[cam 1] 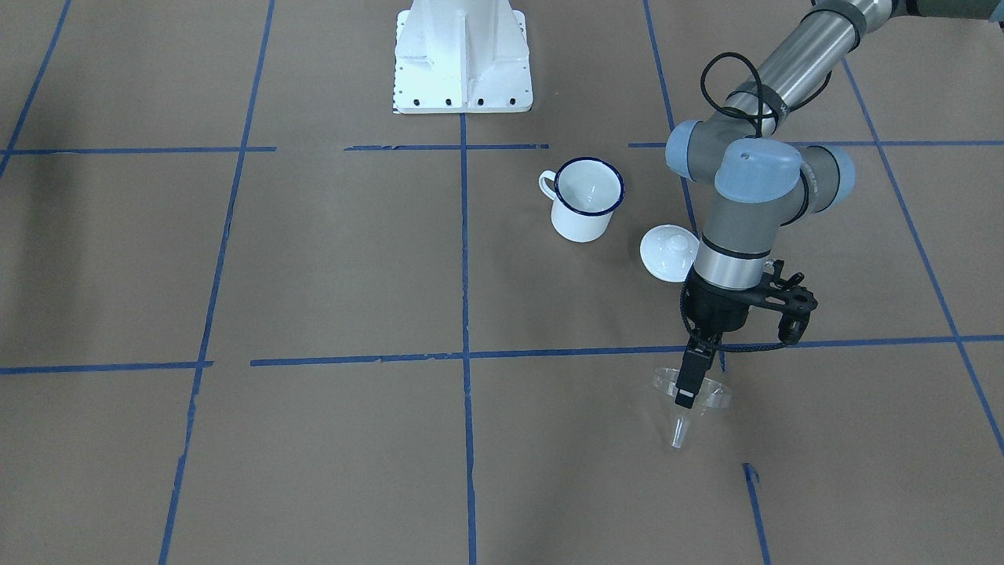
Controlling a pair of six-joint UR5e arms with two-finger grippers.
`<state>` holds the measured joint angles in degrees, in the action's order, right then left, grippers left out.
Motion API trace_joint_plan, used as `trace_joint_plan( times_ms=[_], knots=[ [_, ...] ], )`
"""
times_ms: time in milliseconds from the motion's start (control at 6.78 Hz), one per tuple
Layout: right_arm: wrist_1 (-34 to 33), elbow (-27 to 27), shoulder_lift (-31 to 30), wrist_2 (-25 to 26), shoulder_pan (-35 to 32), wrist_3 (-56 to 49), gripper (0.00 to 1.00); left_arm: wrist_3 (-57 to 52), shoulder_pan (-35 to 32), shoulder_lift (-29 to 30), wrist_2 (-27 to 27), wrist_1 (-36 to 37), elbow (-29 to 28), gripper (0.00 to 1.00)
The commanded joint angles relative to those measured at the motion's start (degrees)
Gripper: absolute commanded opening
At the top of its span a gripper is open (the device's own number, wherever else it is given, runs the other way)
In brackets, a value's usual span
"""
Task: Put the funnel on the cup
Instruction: 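Grasp the glass funnel with the left gripper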
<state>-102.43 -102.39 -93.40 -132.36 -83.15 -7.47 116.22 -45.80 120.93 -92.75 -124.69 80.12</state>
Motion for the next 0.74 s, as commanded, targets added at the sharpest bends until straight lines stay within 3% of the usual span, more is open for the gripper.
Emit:
trace_joint_plan(
  times_ms=[0,295,590],
  knots=[
    [0.04,0.00,-0.02,0.00,0.00,0.00,1.00,-0.11,0.27,1.42,1.43,-0.03,-2.51,0.83],
    [-0.05,0.00,-0.02,0.00,0.00,0.00,1.00,-0.55,0.18,1.42,1.69,-0.38,-2.60,0.00],
    [0.04,0.00,-0.02,0.00,0.00,0.00,1.00,-0.91,-1.74,1.33,-0.66,-2.75,-0.42,0.00]
  ],
)
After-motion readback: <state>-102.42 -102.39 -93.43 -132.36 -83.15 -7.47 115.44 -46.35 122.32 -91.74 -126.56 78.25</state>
